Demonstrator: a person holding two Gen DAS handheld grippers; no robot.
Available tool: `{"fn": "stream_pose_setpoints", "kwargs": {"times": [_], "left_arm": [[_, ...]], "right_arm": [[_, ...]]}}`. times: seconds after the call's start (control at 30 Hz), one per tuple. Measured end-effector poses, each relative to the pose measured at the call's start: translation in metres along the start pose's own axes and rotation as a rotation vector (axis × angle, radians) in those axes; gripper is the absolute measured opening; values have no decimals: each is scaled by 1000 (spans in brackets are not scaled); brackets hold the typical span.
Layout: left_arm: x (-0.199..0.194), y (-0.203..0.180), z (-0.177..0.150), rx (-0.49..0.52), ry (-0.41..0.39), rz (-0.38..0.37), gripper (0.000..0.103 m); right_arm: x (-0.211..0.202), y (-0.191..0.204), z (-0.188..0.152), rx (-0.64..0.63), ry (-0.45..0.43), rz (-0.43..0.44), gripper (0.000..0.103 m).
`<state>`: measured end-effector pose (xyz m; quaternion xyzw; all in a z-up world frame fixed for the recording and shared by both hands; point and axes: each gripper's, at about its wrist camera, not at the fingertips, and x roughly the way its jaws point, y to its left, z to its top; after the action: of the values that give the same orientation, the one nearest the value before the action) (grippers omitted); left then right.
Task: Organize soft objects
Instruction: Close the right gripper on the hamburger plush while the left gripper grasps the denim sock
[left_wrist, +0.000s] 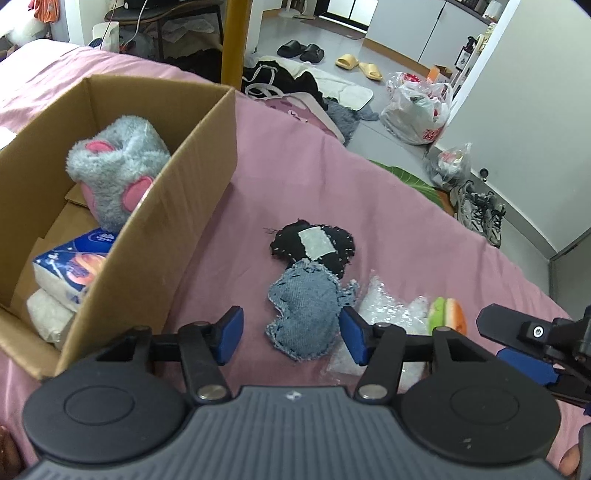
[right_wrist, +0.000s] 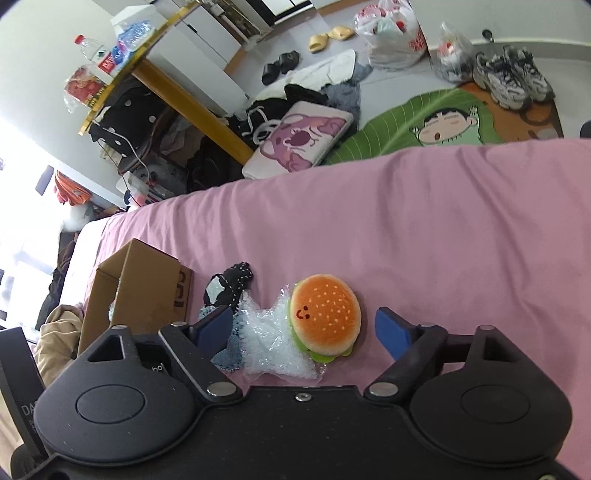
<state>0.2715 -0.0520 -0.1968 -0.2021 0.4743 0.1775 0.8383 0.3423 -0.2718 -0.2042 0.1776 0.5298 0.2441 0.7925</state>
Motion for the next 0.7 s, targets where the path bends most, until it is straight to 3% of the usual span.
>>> {"fn": "stream_pose_setpoints", "kwargs": {"times": [0.23,0.33,0.4,0.43,0.47,0.5,0.7], "left_arm": [[14,3,1,-12,9,2,56],[17,2,1,-9,4,2,56],[19,2,1,-13,4,-1,48],[18,2,2,-14,5,-8,45],[17,2,2,-16,7,-22,34],[17,1,3,-17,13,-39,28],[-1,1,4,-19,3,-70,23]], "right_arm": [[14,-2,-1,6,32,-18,80],[20,-5,-2,20,44,-30,74],[23,-7,-1,32,53,-29,62],[24,-9,-1,39,56,-27,49],[25,-9,-2,44,59,-29,44],[23,-10,-2,47,55,-28,44],[10,-3,-2,28,17,-6,39]]}}
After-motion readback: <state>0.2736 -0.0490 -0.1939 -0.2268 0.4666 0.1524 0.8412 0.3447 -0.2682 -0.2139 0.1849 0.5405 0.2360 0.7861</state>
